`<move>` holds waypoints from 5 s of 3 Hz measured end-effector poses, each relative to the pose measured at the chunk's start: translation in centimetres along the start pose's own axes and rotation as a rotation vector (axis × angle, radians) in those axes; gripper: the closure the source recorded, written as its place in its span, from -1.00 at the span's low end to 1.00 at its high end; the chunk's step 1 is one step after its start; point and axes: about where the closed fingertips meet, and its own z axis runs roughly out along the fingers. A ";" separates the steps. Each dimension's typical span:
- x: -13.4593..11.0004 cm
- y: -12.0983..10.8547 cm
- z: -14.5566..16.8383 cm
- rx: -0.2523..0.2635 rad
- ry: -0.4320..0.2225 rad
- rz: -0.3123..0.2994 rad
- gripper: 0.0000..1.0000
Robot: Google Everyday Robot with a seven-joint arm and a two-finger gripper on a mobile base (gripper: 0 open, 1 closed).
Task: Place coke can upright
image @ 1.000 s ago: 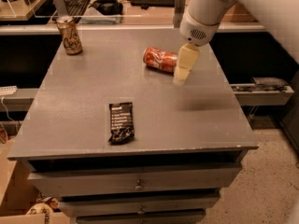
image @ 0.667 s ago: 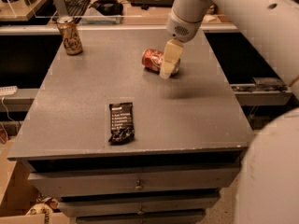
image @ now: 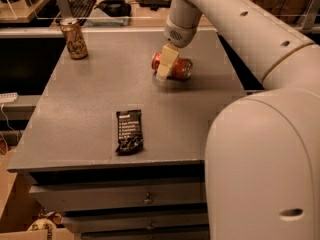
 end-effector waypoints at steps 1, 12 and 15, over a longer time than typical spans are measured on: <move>-0.8 -0.2 1.6 -0.015 0.012 0.053 -0.51; 2.2 7.0 -13.1 -0.317 -1.334 -0.053 1.00; 4.0 9.1 -8.5 -0.416 -1.397 -0.087 0.57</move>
Offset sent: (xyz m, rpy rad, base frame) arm 0.0157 0.0378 -0.0106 0.0123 0.0747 -0.1140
